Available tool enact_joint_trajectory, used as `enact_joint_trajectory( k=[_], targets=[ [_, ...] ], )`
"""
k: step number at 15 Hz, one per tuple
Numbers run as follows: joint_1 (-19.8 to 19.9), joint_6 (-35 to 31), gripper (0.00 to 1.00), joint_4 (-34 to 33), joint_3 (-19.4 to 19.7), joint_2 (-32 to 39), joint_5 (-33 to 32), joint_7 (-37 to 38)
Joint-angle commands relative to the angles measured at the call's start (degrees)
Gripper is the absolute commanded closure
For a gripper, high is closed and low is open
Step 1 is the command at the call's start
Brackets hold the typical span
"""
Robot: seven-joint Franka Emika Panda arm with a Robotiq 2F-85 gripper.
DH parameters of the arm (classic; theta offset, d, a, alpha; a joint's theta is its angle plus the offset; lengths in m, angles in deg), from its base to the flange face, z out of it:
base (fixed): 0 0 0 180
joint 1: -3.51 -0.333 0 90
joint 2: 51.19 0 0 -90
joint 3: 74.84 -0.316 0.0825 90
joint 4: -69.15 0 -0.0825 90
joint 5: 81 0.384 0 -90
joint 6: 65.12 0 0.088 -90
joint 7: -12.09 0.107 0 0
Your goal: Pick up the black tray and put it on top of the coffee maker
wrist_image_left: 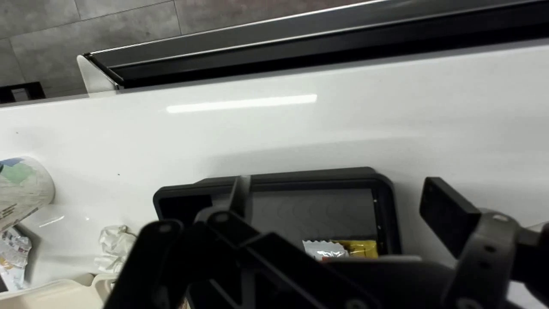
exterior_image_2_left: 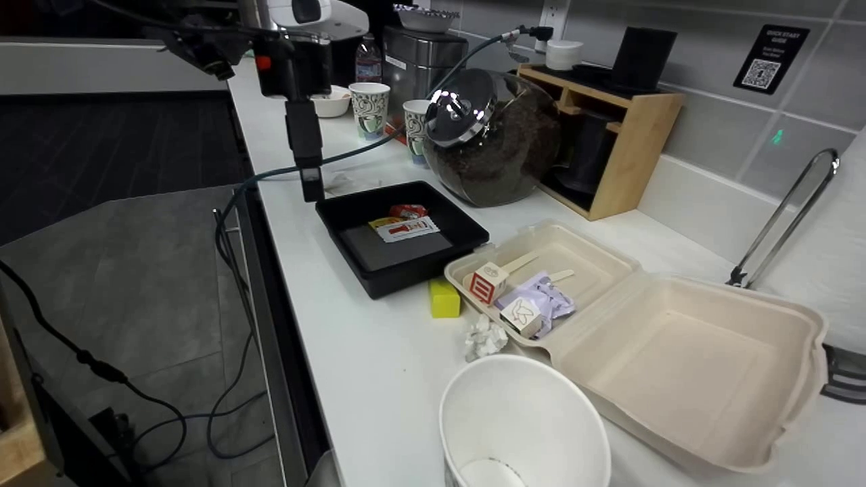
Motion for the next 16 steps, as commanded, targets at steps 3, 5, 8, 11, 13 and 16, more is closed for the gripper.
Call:
enact_joint_trajectory(
  k=[3, 5, 8, 11, 13, 16],
  targets=[
    [-2.78, -0.77, 0.00, -1.17, 2.67, 1.34, 0.09, 0.60],
    [-3.56, -1.94, 0.00, -2.04, 3.25, 2.47, -0.30, 1.06],
    [-4.39, -2.64, 0.00, -4.09, 3.67, 5.37, 0.51, 0.47],
    [-4.88, -2.30, 0.26, -5.98, 4.05, 7.55, 2.12, -0.54],
    [-5.02, -2.02, 0.42, -7.13, 4.28, 8.95, 3.09, -1.09],
    [-5.09, -1.24, 0.65, -8.05, 4.52, 9.67, 4.90, -2.44]
  ],
)
